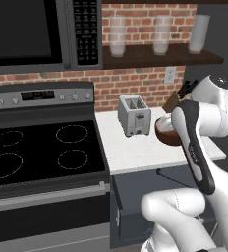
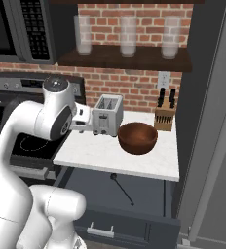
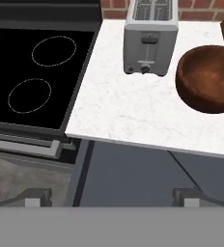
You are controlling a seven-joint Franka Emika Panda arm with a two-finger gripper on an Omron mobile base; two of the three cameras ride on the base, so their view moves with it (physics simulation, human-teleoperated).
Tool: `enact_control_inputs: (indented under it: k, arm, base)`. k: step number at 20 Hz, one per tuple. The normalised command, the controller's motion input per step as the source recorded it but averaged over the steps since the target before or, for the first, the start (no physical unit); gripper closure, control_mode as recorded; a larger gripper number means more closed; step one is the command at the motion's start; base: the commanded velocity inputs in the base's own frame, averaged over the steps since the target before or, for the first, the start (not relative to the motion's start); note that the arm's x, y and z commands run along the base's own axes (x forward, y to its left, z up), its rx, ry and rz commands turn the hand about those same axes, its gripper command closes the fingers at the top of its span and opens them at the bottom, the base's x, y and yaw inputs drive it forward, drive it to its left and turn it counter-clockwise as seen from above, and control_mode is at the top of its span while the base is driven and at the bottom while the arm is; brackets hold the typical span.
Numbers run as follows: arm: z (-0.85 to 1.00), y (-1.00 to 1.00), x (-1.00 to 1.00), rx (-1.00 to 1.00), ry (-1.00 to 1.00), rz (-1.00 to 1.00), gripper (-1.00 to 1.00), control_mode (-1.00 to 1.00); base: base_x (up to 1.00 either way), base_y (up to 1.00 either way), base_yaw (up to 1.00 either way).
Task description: Pick the ladle from the drawer and place it on the counter.
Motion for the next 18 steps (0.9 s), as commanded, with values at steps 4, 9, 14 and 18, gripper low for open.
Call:
enact_control_inputs:
  k: [4,9,14,18]
  arm:
    - [0.00,0.00,0.00,0.00,0.00,0.00,-1.00,1.00]
    - [0.00,0.00,0.00,0.00,0.00,0.00,-1.00,1.00]
    - [0.00,0.00,0.00,0.00,0.00,0.00,-1.00,1.00]
    - [0.00,0.00,0.00,0.00,0.00,0.00,-1.00,1.00]
  base:
    - [-0.41,0.17,0.02]
    - [-0.61,0.53,0.01]
    - [-0.41,0.79,-0.07]
    - [-0.21,0.82,-0.31]
